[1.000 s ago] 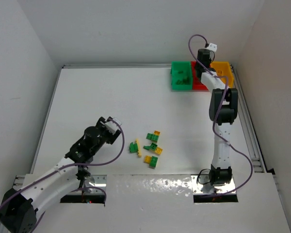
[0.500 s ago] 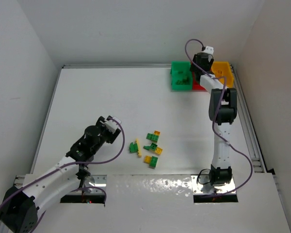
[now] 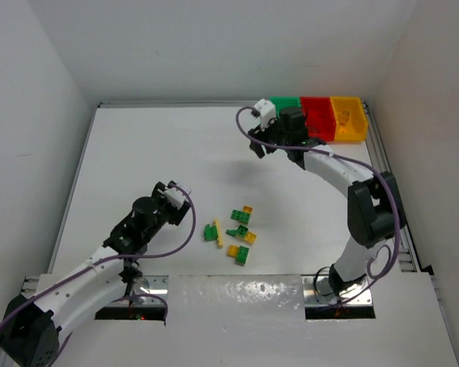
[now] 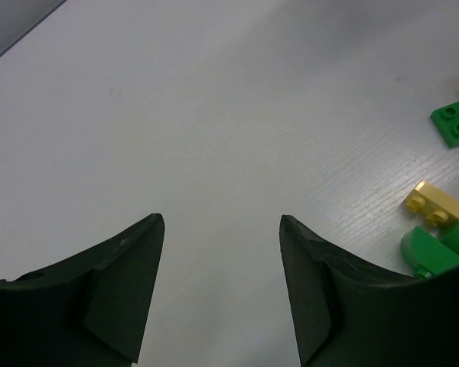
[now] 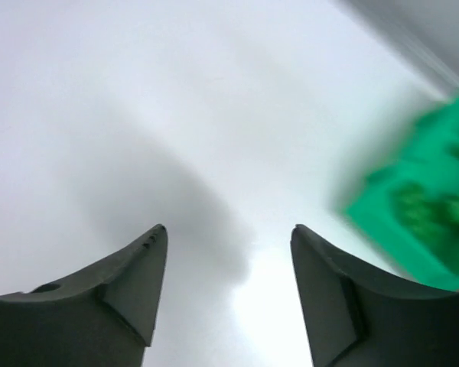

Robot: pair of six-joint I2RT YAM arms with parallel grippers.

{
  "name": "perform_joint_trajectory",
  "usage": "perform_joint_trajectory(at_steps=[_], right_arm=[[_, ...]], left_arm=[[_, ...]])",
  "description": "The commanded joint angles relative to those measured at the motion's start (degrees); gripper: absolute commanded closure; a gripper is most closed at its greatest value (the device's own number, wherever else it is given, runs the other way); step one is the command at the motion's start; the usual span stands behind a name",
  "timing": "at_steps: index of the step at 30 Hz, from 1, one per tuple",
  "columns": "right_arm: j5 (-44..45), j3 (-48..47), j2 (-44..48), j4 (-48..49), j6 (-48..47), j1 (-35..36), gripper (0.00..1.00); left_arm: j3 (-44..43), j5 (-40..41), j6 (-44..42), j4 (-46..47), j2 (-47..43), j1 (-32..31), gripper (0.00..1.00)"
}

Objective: Sort the legos into containers by color

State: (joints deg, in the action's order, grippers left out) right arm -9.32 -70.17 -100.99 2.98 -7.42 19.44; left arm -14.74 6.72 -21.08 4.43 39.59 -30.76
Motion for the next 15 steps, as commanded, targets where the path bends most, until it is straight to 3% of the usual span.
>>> perform_joint_trajectory(at_steps=[1, 5, 9, 15], right_arm=[[-17.22, 2.76, 3.69, -11.22, -7.60, 2.17, 0.37], [-10.99, 7.05, 5.54, -19.59, -11.92, 11.04, 0.40], [-10.63, 13.30, 8.43, -12.05, -3.85, 16.05, 0.39], [-7.03, 13.75, 6.43, -8.17, -3.92, 23.18, 0.37]], left_arm=[[-2.84, -0.04, 1.66, 1.29, -0.66, -0.70, 0.40], [-2.14, 0.31, 2.18, 1.55, -2.24, -1.32, 0.40], [-1.96, 0.92, 2.27, 1.29, -3.38, -2.19, 0.40], [-1.26, 2.94, 2.62, 2.69, -4.17, -2.81, 0.40]])
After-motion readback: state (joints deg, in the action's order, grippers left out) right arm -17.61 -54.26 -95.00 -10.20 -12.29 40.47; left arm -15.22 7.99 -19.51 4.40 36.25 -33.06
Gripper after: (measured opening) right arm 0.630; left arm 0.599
